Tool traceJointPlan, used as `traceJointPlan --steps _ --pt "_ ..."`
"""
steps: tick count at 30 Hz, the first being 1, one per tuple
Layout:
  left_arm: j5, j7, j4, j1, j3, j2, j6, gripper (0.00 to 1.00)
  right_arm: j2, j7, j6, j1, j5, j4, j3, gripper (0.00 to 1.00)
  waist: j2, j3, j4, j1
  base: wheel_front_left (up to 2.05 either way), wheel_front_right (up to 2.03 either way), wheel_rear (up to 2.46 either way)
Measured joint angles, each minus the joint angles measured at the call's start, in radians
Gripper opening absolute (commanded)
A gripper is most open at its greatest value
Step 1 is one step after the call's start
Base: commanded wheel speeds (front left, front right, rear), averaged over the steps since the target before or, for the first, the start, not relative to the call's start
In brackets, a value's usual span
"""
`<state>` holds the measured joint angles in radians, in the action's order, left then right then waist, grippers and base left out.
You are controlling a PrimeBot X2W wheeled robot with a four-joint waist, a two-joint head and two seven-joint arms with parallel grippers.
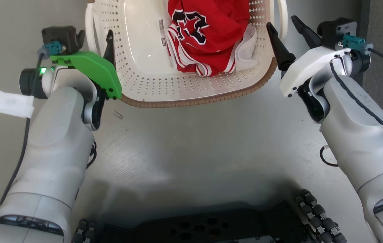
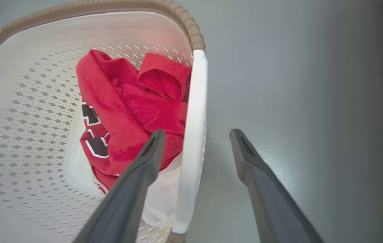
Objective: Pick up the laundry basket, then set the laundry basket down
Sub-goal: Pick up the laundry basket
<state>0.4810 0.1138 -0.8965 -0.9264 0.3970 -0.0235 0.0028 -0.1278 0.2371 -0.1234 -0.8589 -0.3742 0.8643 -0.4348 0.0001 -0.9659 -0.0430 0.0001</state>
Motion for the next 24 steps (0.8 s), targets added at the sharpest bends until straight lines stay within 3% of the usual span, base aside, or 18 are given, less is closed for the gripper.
traceJointPlan --steps 4,5,6,7,24 --pt "0.003 0.001 -0.025 -0.026 -0.004 0.001 -0.004 1.00 0.000 0.000 0.000 -0.019 -0.010 0.024 -0.005 1.00 0.0000 -0.017 -0.003 0.0000 0.00 0.00 0.00" --pt "0.008 0.001 -0.032 -0.030 -0.005 0.001 -0.006 1.00 0.000 0.000 0.000 -0.024 -0.015 0.030 -0.008 0.83 0.0000 -0.019 -0.003 0.0000 0.00 0.00 0.00" --pt "0.009 0.001 -0.039 -0.033 -0.005 0.001 -0.009 0.29 0.002 0.000 0.000 -0.027 -0.022 0.039 -0.008 0.00 0.0000 -0.021 -0.004 0.0000 0.00 0.00 0.00" --pt "0.010 0.001 -0.046 -0.036 -0.006 0.001 -0.013 0.00 0.003 0.000 0.000 -0.030 -0.033 0.049 -0.010 0.00 0.0000 -0.021 -0.004 0.0000 0.00 0.00 0.00" --pt "0.062 0.006 -0.148 -0.060 0.000 0.025 -0.039 0.00 0.026 0.000 -0.012 -0.055 -0.076 0.137 -0.065 0.00 0.0000 0.019 -0.011 0.0000 0.00 0.00 0.00"
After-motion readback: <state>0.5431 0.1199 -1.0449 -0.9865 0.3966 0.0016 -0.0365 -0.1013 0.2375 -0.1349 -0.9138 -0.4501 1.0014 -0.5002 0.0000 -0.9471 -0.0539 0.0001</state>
